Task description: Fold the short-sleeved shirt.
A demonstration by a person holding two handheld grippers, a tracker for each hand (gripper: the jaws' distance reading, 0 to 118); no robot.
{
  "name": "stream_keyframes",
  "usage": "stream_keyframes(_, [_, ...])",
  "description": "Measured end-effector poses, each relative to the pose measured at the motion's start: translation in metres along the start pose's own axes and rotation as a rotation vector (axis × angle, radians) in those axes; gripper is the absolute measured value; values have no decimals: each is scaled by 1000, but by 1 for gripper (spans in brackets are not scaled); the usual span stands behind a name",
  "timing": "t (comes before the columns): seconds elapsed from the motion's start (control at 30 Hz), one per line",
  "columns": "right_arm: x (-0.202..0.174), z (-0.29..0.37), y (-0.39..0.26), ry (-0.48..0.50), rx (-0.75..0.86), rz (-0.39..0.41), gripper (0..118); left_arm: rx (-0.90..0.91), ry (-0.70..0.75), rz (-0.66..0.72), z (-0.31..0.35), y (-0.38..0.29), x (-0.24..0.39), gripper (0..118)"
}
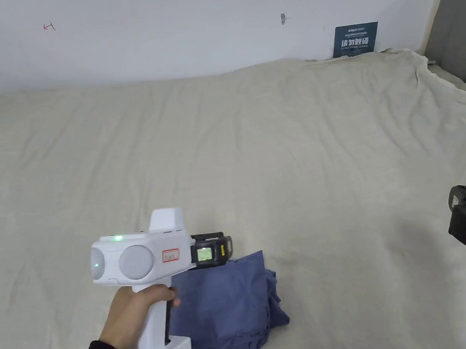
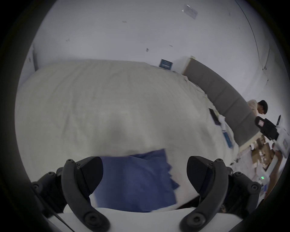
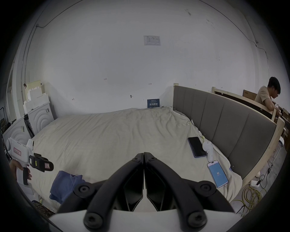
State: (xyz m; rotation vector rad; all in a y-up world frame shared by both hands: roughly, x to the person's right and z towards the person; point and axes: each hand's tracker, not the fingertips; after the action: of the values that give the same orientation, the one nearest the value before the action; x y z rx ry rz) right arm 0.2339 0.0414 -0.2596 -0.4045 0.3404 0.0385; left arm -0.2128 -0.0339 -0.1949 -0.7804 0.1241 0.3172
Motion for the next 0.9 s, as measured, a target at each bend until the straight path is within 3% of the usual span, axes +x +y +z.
stream_keyframes(0.03, [-1, 0, 0, 1, 0, 0, 0, 24, 32, -7, 1, -4, -5, 104])
stream_keyframes(0.1, [-3, 0, 0, 3, 0, 2, 0, 69, 60, -54, 1, -12, -12, 71])
stream_keyframes(0.17, [-4, -1, 0, 5, -2, 1, 0, 101, 79, -89, -4, -25, -14, 22])
stream_keyframes(0.3, [-5, -2, -1, 7, -6, 2, 0, 99, 83, -57, -22, -48, -16, 0])
stream_keyframes(0.9, [16, 3, -11, -35, -37, -5, 0, -10, -24, -111, -102, -114, 78, 0])
